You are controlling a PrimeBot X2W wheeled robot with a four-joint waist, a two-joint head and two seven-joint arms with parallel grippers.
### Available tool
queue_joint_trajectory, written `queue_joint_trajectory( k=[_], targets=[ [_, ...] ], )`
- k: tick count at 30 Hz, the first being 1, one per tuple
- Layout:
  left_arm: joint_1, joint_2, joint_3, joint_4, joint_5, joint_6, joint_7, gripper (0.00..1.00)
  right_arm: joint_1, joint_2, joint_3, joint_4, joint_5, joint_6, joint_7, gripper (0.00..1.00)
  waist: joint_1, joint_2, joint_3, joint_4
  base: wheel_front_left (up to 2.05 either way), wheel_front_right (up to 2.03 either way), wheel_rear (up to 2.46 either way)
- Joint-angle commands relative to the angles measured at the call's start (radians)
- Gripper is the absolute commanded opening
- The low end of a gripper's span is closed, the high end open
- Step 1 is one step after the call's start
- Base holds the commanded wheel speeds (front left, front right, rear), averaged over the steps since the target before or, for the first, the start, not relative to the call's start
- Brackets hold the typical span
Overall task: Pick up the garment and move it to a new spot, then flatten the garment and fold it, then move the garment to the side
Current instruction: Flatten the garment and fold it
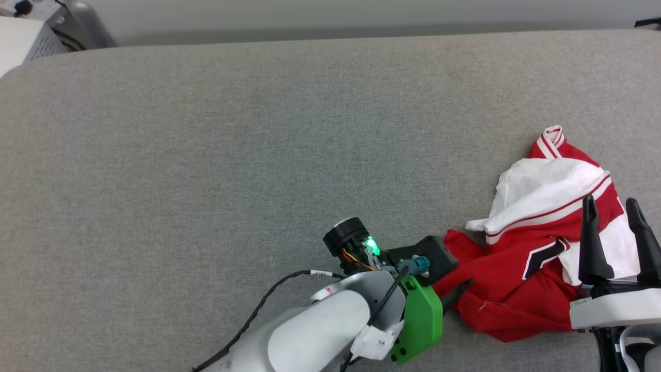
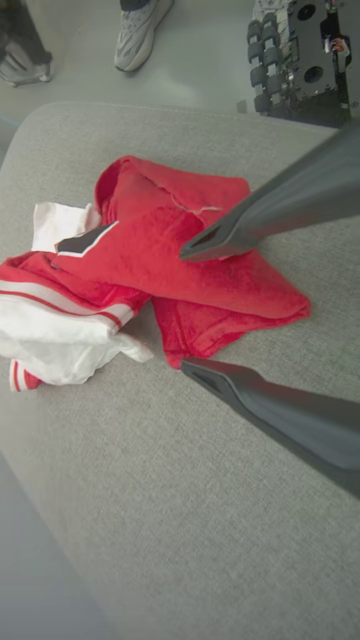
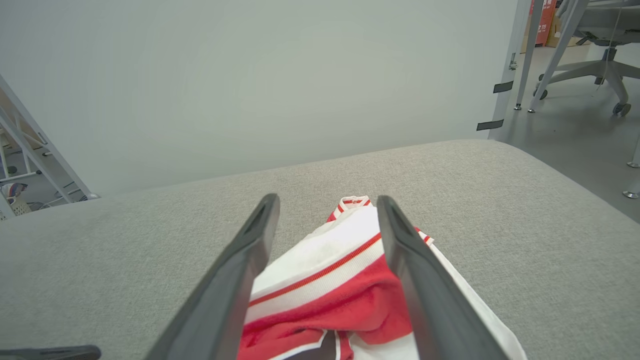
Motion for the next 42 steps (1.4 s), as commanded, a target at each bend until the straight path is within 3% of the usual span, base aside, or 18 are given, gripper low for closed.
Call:
queue_joint_trajectory(
  k=[1,7,12,15,16,17,18,21,23,32,33,42],
  targets=[
    [-0.037,0.01,-0.029,0.019,-0.022,-0.003,0.01,1.0,-0.021,-0.001,0.003,-0.006,-0.001,-0.001,-0.007,1.0,-0.0001,-0.0001,0.049,-0.028,0.0,0.0,0.0],
    [-0.149,0.021,-0.187,0.126,-0.112,-0.003,0.053,1.0,-0.047,-0.001,0.018,-0.001,0.013,-0.001,-0.02,1.0,-0.0001,-0.0001,0.108,-0.054,0.0,0.0,0.0],
    [-0.204,0.013,-0.244,0.184,-0.161,-0.003,0.096,1.0,-0.065,-0.001,0.023,0.012,0.021,-0.001,-0.033,1.0,-0.0001,-0.0001,0.129,-0.068,0.0,0.0,0.0],
    [-0.19,0.005,-0.25,0.18,-0.14,-0.003,0.201,1.0,-0.074,-0.001,0.029,0.02,0.023,-0.001,-0.04,1.0,-0.0001,-0.0001,0.134,-0.078,0.0,0.0,0.0],
    [-0.176,0.004,-0.251,0.167,-0.122,-0.003,0.245,0.65,-0.077,-0.001,0.03,0.022,0.024,-0.001,-0.041,1.0,-0.0001,-0.0001,0.134,-0.08,0.0,0.0,0.0],
    [-0.158,0.005,-0.251,0.148,-0.104,-0.003,0.298,0.19,-0.079,-0.001,0.032,0.025,0.024,-0.001,-0.043,1.0,-0.0001,-0.0001,0.132,-0.082,0.0,0.0,0.0],
    [-0.145,0.009,-0.251,0.132,-0.095,-0.003,0.338,0.0,-0.08,-0.001,0.033,0.028,0.024,-0.001,-0.043,1.0,-0.0001,-0.0001,0.13,-0.083,0.0,0.0,0.0],
    [-0.116,0.034,-0.251,0.066,-0.078,-0.003,0.438,0.0,-0.083,-0.001,0.034,0.037,0.03,-0.001,-0.046,1.0,-0.0001,-0.0001,0.119,-0.081,0.0,0.0,0.0],
    [-0.124,0.058,-0.251,0.047,-0.094,-0.003,0.435,0.0,-0.081,-0.001,0.031,0.042,0.031,-0.001,-0.048,1.0,-0.0001,-0.0001,0.106,-0.075,0.0,0.0,0.0],
    [-0.181,0.113,-0.194,0.195,-0.204,0.002,0.185,0.0,-0.048,0.0,0.019,0.064,0.049,-0.001,-0.049,1.0,-0.0001,-0.0001,0.032,-0.023,0.0,0.0,0.0],
    [-0.175,0.132,-0.158,0.218,-0.215,0.025,0.122,0.0,-0.039,0.0,0.014,0.068,0.051,-0.001,-0.047,1.0,-0.0001,-0.0001,0.007,-0.005,0.0,0.0,0.0],
    [-0.083,0.257,-0.022,0.135,-0.275,0.17,-0.023,0.0,-0.011,0.0,-0.003,0.071,0.053,-0.001,-0.035,1.0,-0.0001,-0.0001,-0.046,0.051,0.0,0.0,0.0]
  ],
)
